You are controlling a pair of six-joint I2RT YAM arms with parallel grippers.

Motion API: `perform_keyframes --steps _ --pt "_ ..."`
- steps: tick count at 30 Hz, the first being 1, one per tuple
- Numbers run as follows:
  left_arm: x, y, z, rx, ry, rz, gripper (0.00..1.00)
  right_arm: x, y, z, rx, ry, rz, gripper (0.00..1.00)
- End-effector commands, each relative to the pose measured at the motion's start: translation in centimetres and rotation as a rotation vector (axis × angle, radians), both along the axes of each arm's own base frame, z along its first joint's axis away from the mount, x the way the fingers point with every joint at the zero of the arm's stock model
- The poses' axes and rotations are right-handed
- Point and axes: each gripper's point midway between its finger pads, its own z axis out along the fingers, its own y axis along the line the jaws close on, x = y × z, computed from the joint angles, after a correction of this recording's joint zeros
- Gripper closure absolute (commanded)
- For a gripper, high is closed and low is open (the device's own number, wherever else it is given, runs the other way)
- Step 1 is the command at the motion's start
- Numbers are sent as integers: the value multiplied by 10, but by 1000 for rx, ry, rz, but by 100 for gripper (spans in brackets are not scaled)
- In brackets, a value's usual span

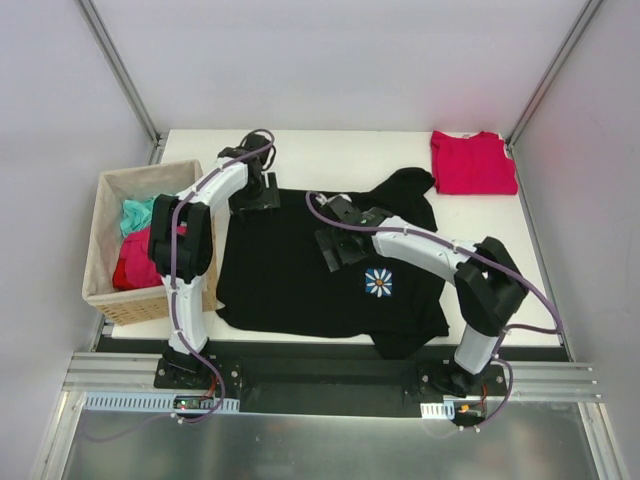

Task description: Fold and stack the t-shirts

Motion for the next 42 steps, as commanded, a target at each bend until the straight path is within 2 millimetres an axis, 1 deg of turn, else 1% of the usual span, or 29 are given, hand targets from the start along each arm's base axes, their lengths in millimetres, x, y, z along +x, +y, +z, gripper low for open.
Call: perform_keyframes --steps 1,2,5,6,7,9,11,13,18,23,28,29,30,32,34,38,39,42 --pt "-21 -9 -10 32 36 5 20 -7 22 -13 7 2 26 7" --pt "-26 -10 -13 40 46 0 20 -11 26 -16 5 1 39 7" --pt "-42 -13 -24 50 86 5 21 -20 29 -24 -4 15 51 7" --pt "-45 -13 -26 54 91 10 21 -22 29 -25 -6 16 53 7" --pt "-53 -14 -30 63 108 4 21 -24 29 -25 -11 16 58 7" --pt "-60 -14 -32 68 117 14 21 -28 28 -24 -13 9 64 7" --pt "-69 -10 -38 84 138 19 21 -30 27 -21 -10 -5 65 7" --pt "-78 -8 -43 88 162 21 21 -32 24 -25 -18 -2 65 7" --pt "-97 -9 -58 82 230 3 22 -31 22 -30 -21 3 60 6" --pt "-119 -8 -72 91 293 9 22 -26 12 -32 -7 22 23 6" --pt "-155 -10 -92 118 344 -8 22 -21 -1 -23 -13 2 -6 6" --pt "-159 -9 -94 120 346 2 22 -20 -6 -19 -16 -11 -20 6" --pt "-169 -6 -97 122 355 3 22 -17 -10 -17 -19 -18 -40 6" --pt "-169 -8 -97 104 336 12 22 -4 -23 -14 -20 -47 -109 6" --pt "-167 -8 -94 102 305 9 22 7 -29 -11 -5 -65 -145 6" --pt "-153 -12 -78 87 233 5 22 37 -31 4 -4 -197 -167 5" --pt "-149 -13 -72 83 208 2 22 43 -31 5 -9 -209 -171 5" --pt "-144 -12 -66 88 180 2 22 54 -39 -4 -33 -187 -189 5"
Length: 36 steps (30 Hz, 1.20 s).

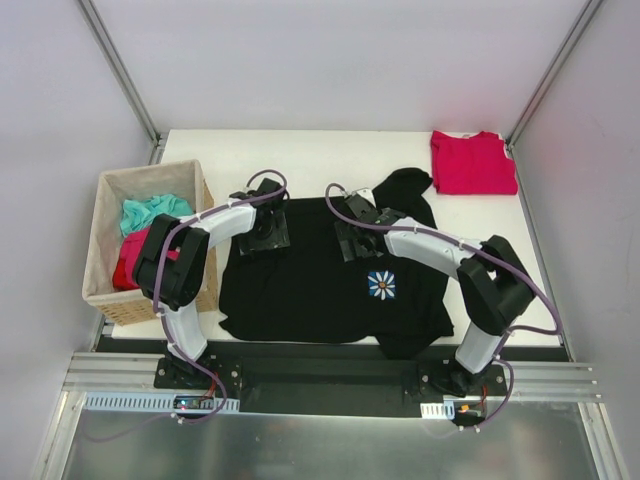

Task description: Fold and stack the t-shirts

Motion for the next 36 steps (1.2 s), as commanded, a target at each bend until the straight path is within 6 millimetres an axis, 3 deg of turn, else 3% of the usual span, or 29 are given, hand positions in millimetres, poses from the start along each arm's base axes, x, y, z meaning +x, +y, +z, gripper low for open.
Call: perform_keyframes --steps 1,8,17,20,29,36 --pt "-42 16 -16 77 142 -8 22 29 -6 4 -16 -52 -41 5" --pt "-52 19 -28 80 173 8 22 10 -15 -33 -1 68 -87 5" --pt "-59 22 -27 71 150 28 22 -17 -31 -53 -1 111 -114 5" --pt "-70 22 -28 60 151 32 23 -27 -30 -52 14 105 -117 5" --pt "-115 23 -35 68 141 34 23 -89 -31 -56 6 103 -83 5" --pt "-125 14 -30 55 117 24 23 -119 -39 -36 -35 39 -58 5"
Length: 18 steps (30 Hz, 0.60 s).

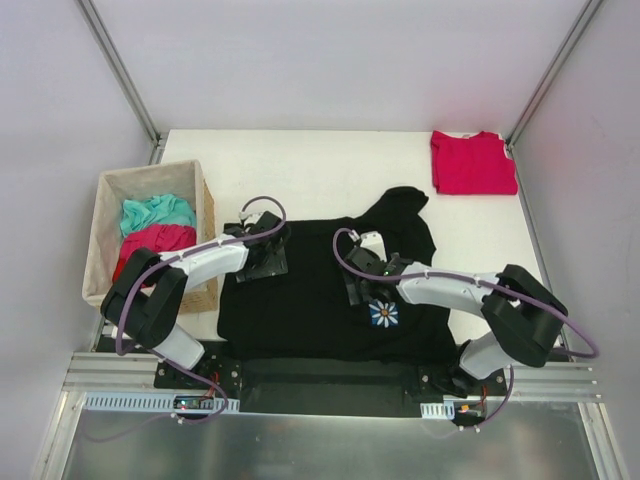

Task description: Fold and stack the t-shirts

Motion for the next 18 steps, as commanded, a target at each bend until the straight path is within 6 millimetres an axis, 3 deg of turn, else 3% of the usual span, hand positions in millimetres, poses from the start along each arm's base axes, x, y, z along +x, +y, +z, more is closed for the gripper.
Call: perform_keyframes --steps 1,5,7,8,10,11,12,14,15,16,18 --pt "-60 12 -27 48 214 18 23 -34 -25 7 -84 29 -8 5" --pt "-56 2 -20 29 194 -10 23 -37 -24 22 -81 -9 -6 5" --pt "-46 -5 -7 27 175 -40 23 -28 -26 31 -114 -46 1 4" --pt "-41 -6 0 36 165 -65 23 -17 -23 47 -129 -96 -3 4" --pt "-16 -8 37 76 99 -74 23 0 -23 68 -174 -140 17 4" --pt "-5 -8 53 98 62 -97 23 13 -15 91 -153 -186 13 4" --pt "13 -15 87 92 1 -104 23 22 -12 106 -137 -208 14 4" --pt "38 -12 126 144 -92 -127 20 44 -15 138 -81 -256 -2 4" --pt "61 -24 157 121 -162 -131 19 58 -9 161 -27 -294 -11 4" --pt "67 -18 168 145 -162 -126 19 74 -19 171 -24 -305 -36 3" --pt "93 -27 186 151 -191 -155 18 100 -20 193 -37 -339 -57 4"
